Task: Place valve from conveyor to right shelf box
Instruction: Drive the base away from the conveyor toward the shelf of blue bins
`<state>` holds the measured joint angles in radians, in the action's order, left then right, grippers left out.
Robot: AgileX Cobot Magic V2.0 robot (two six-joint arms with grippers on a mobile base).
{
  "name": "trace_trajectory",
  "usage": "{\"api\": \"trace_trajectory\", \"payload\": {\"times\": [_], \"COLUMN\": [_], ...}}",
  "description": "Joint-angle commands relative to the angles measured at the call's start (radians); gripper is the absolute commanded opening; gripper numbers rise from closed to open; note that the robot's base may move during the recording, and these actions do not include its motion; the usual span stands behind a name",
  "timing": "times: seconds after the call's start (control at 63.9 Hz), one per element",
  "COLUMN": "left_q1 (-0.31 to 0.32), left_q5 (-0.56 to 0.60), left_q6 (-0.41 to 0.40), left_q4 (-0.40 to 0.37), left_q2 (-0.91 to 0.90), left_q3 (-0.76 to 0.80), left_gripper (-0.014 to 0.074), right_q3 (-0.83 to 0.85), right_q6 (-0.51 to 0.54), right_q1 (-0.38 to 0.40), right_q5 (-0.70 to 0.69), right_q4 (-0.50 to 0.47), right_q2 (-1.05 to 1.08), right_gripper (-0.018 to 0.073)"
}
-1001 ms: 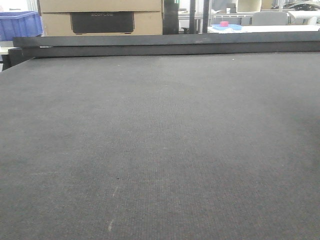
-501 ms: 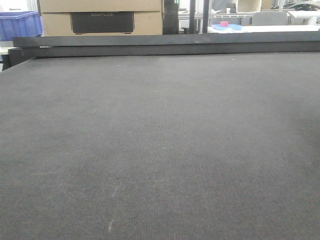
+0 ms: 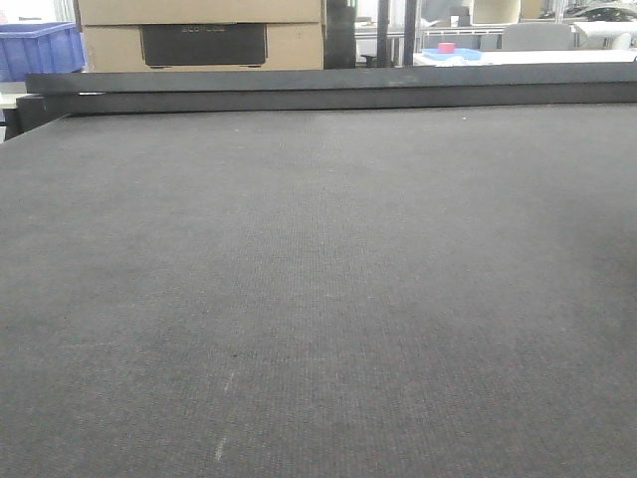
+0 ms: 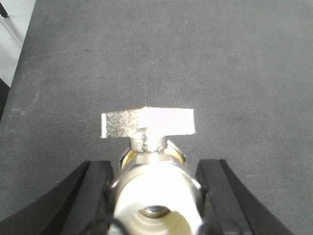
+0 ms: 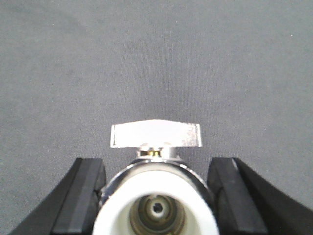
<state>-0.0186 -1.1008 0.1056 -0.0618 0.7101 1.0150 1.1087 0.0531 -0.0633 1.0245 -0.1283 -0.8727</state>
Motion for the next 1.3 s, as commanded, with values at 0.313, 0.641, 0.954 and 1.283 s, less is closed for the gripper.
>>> {"api": "trace_trajectory", "payload": {"times": [0.313,0.641,0.954,1.283], "left_q1": [0.005,0.005,0.005,0.005], "left_q5": [0.046,0.046,0.059,0.163], "left_q6": [-0.004,-0.004,-0.004,-0.004], "left_q4": [-0.012,-0.012,-0.012,-0.012], "left_q2": [-0.007,-0.007,-0.007,-0.007], "left_q3": [0.006,0.006,0.006,0.006], "left_gripper": [-0.0111,-0.0111,-0.0111,-0.0111], "right_q3": [0.008,0.008,0.008,0.008], "right_q6": [-0.003,-0.003,-0.003,-0.003], "right_q1": [0.002,0.002,0.002,0.002], "right_q5": [-0.068,-0.068,-0.068,-0.154], "right_q4": [-0.001,-0.001,-0.001,-0.001], "right_q2": [0.010,0.010,0.010,0.010], "right_gripper": [-0.0168,-0.0168,-0.0168,-0.0168]}}
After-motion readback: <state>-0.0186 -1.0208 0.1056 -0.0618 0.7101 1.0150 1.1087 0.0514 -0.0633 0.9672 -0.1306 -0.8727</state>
